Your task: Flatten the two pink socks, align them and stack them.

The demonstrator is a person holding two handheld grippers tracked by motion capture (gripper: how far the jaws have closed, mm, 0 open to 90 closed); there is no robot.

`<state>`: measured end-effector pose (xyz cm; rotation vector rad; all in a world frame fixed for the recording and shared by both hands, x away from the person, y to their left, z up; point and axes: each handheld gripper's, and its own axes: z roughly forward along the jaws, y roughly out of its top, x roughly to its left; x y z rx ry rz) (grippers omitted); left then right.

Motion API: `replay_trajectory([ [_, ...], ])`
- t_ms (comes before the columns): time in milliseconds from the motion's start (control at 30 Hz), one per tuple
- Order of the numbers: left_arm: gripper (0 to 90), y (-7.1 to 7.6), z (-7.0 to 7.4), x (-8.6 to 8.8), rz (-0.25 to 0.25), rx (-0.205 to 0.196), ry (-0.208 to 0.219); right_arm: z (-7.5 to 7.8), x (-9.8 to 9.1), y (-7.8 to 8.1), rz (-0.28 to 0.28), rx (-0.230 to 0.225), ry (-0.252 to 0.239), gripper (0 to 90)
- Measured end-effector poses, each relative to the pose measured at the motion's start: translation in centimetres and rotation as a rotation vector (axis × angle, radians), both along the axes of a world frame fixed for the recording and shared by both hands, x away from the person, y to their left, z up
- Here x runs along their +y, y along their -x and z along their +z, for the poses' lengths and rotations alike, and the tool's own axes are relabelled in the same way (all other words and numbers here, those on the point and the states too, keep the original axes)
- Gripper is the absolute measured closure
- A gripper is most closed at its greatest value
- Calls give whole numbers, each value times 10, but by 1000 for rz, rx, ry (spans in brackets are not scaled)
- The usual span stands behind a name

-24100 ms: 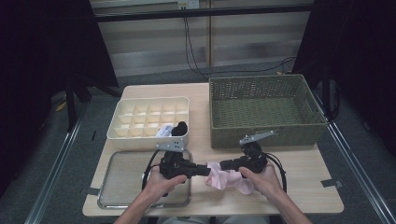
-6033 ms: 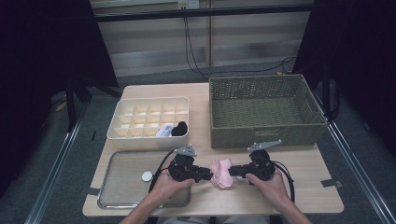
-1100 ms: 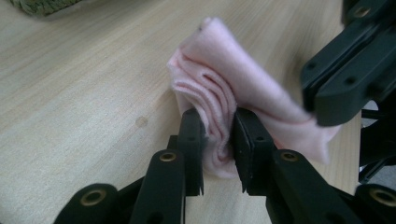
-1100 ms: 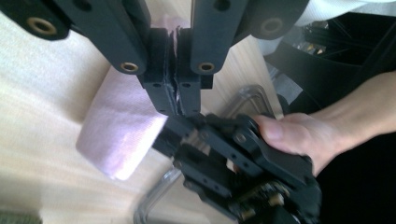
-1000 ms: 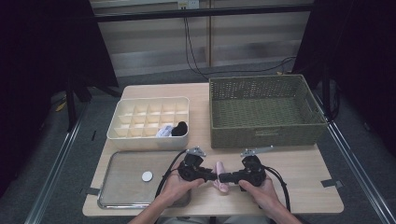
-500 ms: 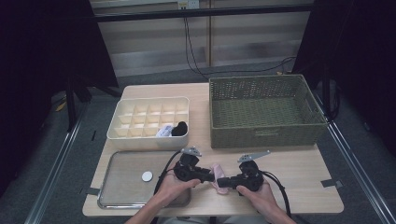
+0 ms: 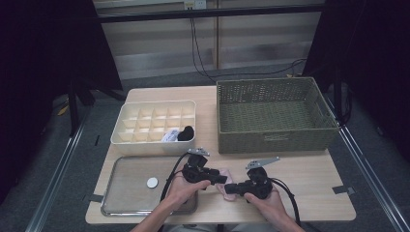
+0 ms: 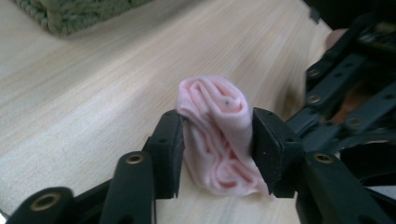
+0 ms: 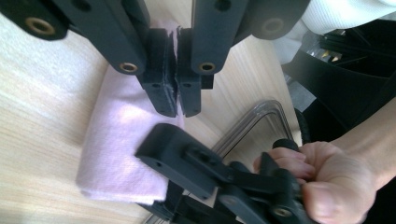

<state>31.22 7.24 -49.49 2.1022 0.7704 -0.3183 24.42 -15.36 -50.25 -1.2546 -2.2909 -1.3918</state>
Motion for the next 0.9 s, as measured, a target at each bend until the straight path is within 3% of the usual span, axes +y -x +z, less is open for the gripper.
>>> replay_trajectory([
  [100, 562, 1, 0, 0, -10, -12, -21, 3, -2, 3, -2, 1, 20, 849],
  [300, 524, 1, -4, 2, -12, 13, -44, 4, -12, 8, -16, 35, 92, 900],
  [467, 549, -1, -8, 4, -28, 76, -14, 0, -12, 5, -22, 55, 79, 900],
  [567, 608, 1, -7, 1, -43, 39, -25, 0, -11, 5, -24, 45, 86, 900],
  [800, 698, 3, -6, 0, -61, 39, -1, -1, -12, 3, -26, 37, 83, 900],
  [833, 706, 4, -3, -4, -70, 11, -9, 0, -11, 3, -27, 38, 84, 900],
  [900, 714, 3, -2, -5, -82, 4, -16, 1, -12, 1, -35, 28, 85, 900],
])
